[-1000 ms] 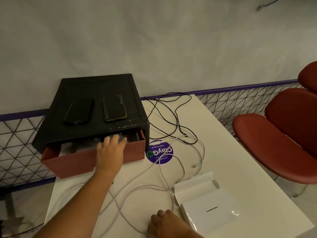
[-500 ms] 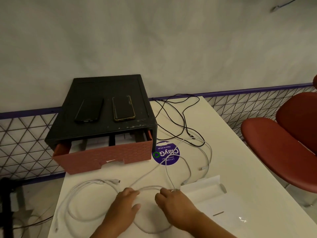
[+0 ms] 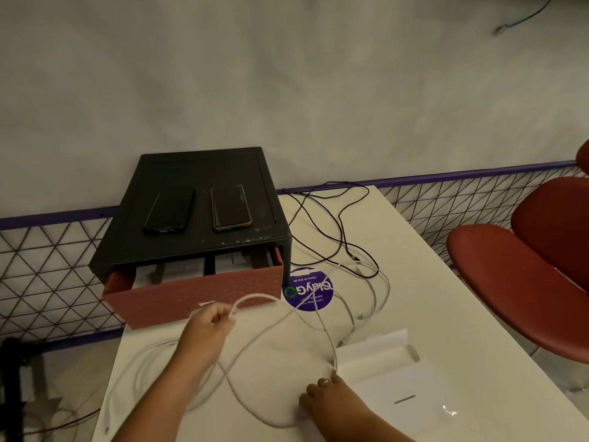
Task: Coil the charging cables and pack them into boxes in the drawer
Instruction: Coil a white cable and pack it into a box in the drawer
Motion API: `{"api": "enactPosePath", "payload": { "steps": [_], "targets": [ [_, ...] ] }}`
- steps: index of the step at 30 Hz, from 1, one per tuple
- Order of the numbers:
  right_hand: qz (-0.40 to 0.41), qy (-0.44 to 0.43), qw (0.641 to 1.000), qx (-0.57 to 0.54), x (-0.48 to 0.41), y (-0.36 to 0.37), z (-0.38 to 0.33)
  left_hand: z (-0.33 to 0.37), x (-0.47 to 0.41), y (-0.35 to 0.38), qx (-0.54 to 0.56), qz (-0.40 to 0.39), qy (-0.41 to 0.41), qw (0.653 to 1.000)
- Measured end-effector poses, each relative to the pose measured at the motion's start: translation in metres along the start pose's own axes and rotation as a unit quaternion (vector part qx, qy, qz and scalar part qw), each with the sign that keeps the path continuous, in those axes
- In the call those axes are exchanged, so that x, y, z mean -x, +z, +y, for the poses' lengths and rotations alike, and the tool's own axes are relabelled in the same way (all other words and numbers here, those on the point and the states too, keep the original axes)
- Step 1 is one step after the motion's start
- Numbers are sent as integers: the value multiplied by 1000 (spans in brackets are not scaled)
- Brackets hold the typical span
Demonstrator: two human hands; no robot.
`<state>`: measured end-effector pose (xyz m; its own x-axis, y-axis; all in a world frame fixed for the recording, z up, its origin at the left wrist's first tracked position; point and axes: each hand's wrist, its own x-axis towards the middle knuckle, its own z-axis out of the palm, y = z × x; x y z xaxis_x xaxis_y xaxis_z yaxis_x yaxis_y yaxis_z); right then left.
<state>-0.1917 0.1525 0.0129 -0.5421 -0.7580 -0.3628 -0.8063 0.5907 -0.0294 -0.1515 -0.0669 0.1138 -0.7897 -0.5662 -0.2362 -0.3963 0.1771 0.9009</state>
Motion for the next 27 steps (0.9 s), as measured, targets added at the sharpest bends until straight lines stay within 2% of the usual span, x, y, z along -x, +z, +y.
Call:
{"api": "enactPosePath", "payload": {
  "steps": [4, 6, 11, 14, 18, 22, 27],
  "targets": [
    [92, -4, 995, -31, -4, 10, 7, 59, 11, -19, 192, 9, 1, 981],
    [139, -10, 990, -30, -4, 3, 10, 81, 17, -26, 235, 18, 26, 971],
    [230, 29, 965, -119, -5, -20, 23, 109, 31, -28, 143, -8, 164, 976],
    [289, 42, 939, -181, -4, -37, 30, 111, 25, -25, 96, -2, 201, 975],
    [380, 25, 869, -315, 9, -95, 30, 82, 9, -12, 11, 4, 207, 978],
    [420, 27, 818, -393, 17, -156, 38, 38, -1, 1, -44, -38, 190, 980],
    [516, 20, 702, -491, 32, -211, 50, -4, 2, 10, -143, -60, 212, 965]
  ]
}}
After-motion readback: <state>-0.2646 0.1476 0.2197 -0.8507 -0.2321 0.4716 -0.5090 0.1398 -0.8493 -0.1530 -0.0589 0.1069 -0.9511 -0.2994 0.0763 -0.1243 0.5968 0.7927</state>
